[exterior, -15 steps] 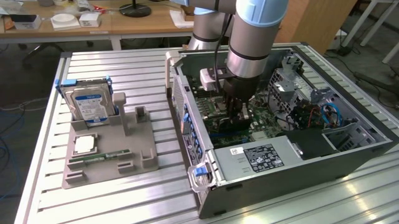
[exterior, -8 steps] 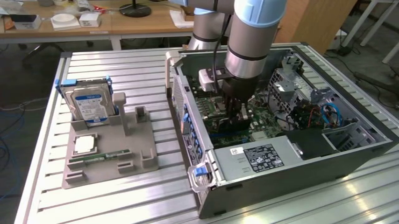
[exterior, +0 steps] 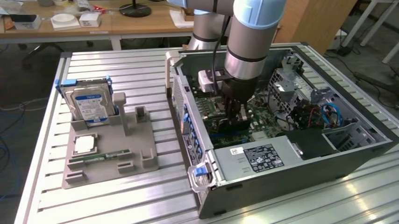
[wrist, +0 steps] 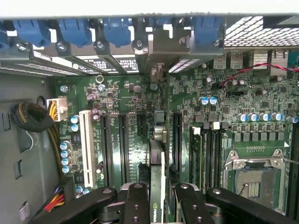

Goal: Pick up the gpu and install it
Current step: 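Insert the gpu into the slot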

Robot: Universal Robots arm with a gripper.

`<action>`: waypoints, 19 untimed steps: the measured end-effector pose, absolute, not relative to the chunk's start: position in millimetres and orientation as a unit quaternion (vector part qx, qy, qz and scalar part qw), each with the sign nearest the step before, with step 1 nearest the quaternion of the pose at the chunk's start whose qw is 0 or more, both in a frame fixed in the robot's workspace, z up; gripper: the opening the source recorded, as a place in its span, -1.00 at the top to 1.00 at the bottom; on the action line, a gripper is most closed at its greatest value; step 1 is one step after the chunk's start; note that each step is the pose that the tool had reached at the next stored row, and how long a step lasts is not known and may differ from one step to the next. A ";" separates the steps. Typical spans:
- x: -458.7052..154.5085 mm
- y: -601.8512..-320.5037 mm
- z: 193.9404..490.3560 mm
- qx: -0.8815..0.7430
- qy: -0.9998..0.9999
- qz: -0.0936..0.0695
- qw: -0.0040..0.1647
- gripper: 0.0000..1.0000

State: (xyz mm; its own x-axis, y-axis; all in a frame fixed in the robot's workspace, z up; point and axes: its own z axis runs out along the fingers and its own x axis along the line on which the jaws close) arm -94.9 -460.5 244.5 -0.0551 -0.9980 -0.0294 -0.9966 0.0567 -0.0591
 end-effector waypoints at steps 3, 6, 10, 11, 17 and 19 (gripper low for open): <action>-94.9 -460.4 242.9 -0.687 0.726 -0.011 0.031 0.48; -94.9 -460.5 242.3 -0.687 0.726 -0.011 0.032 0.48; -94.8 -460.2 243.6 -0.687 0.726 -0.011 0.032 0.48; -94.8 -460.3 243.9 -0.687 0.726 -0.011 0.032 0.48; -94.9 -460.4 245.1 -0.687 0.726 -0.011 0.032 0.48; -94.9 -460.4 245.8 -0.687 0.726 -0.011 0.032 0.48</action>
